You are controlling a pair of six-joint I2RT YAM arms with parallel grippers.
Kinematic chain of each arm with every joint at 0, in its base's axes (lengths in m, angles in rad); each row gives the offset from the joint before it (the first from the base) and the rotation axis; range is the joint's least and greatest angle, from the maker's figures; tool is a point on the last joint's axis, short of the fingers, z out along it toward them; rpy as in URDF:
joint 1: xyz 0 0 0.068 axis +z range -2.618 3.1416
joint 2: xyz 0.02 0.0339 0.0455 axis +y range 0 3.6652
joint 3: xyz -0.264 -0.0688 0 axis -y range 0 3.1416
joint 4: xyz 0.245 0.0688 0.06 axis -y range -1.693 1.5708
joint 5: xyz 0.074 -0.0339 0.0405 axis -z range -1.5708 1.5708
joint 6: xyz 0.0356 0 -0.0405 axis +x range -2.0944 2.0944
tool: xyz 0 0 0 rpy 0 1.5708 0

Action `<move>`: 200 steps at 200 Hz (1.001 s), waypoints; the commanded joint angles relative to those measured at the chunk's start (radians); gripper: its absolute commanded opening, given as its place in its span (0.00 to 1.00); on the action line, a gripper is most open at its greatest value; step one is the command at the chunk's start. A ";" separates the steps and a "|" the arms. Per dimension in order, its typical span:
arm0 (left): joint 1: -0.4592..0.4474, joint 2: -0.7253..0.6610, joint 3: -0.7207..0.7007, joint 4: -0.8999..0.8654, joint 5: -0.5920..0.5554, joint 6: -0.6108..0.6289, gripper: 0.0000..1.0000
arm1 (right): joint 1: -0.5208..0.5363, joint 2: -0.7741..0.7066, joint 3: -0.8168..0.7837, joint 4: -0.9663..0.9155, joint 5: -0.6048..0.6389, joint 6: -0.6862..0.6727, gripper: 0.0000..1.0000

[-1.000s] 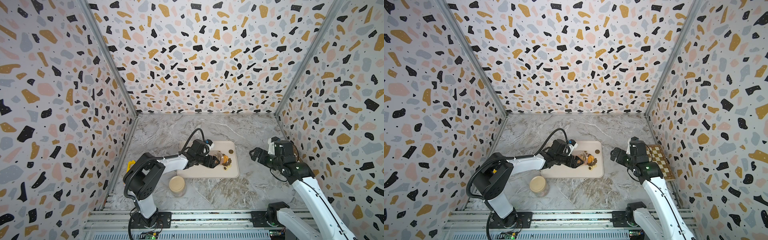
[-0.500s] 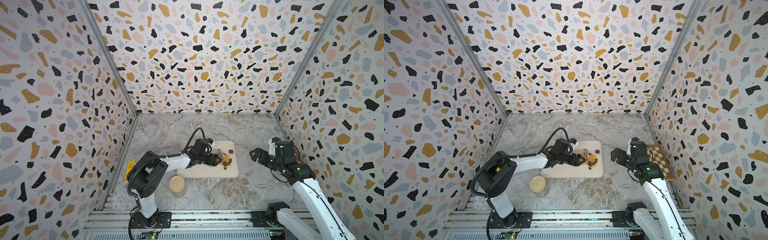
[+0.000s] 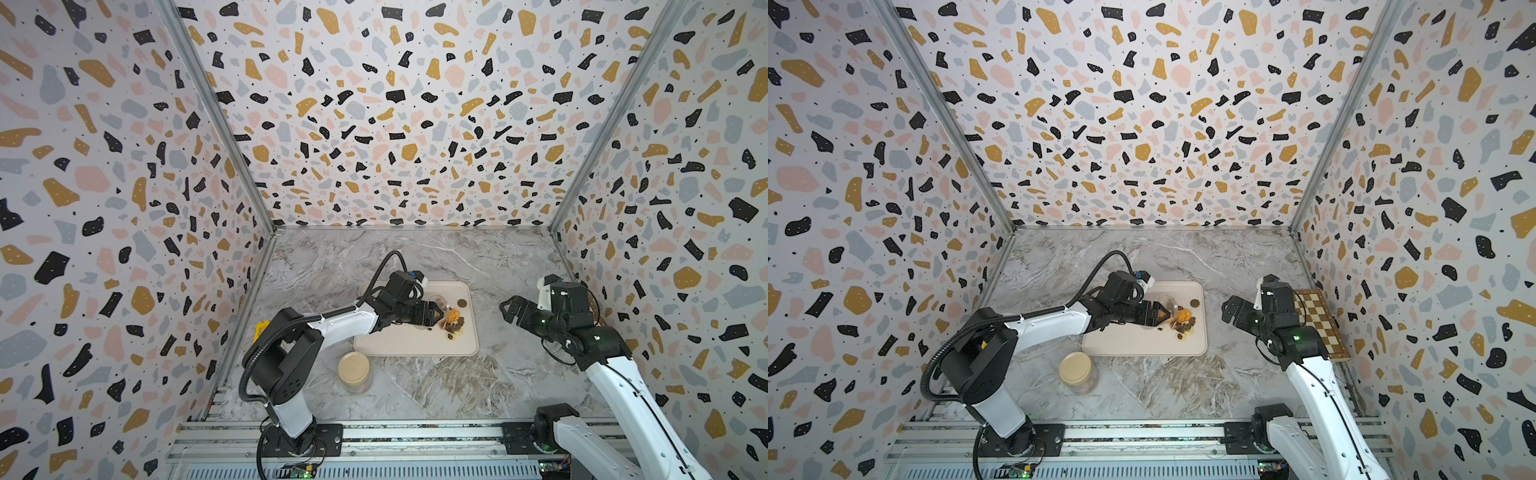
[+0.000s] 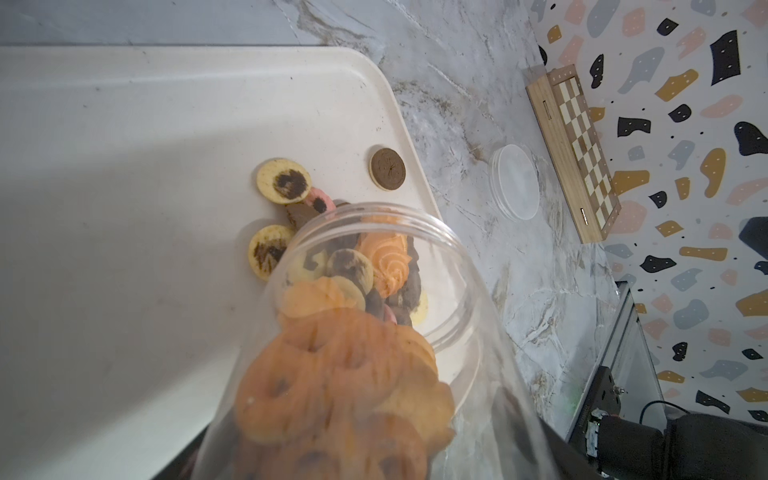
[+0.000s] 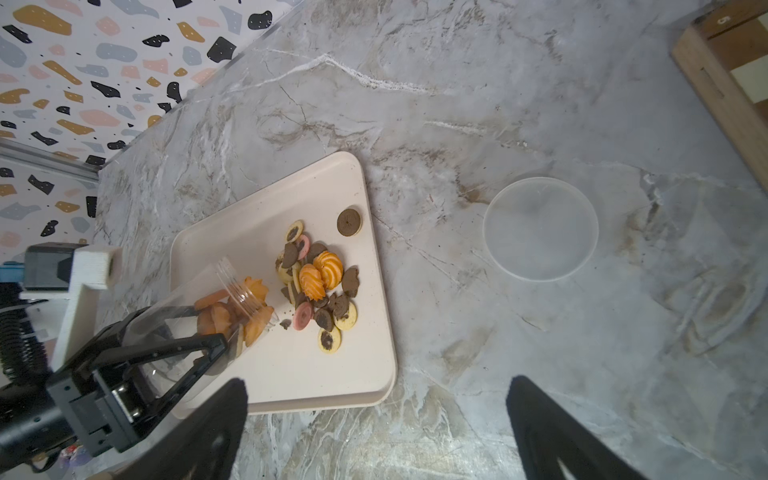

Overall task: Pour the cookies out of the jar
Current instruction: Pour the cookies in the jar onto the tray.

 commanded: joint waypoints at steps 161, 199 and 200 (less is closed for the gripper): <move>-0.037 0.087 0.238 -0.325 -0.041 0.008 0.00 | -0.005 -0.012 0.026 -0.019 -0.001 0.000 0.99; -0.044 0.135 0.300 -0.411 -0.065 0.006 0.00 | -0.005 -0.006 0.032 -0.017 -0.006 0.003 0.99; -0.045 0.136 0.300 -0.410 -0.064 0.005 0.00 | -0.005 -0.006 0.033 -0.018 -0.006 0.002 0.99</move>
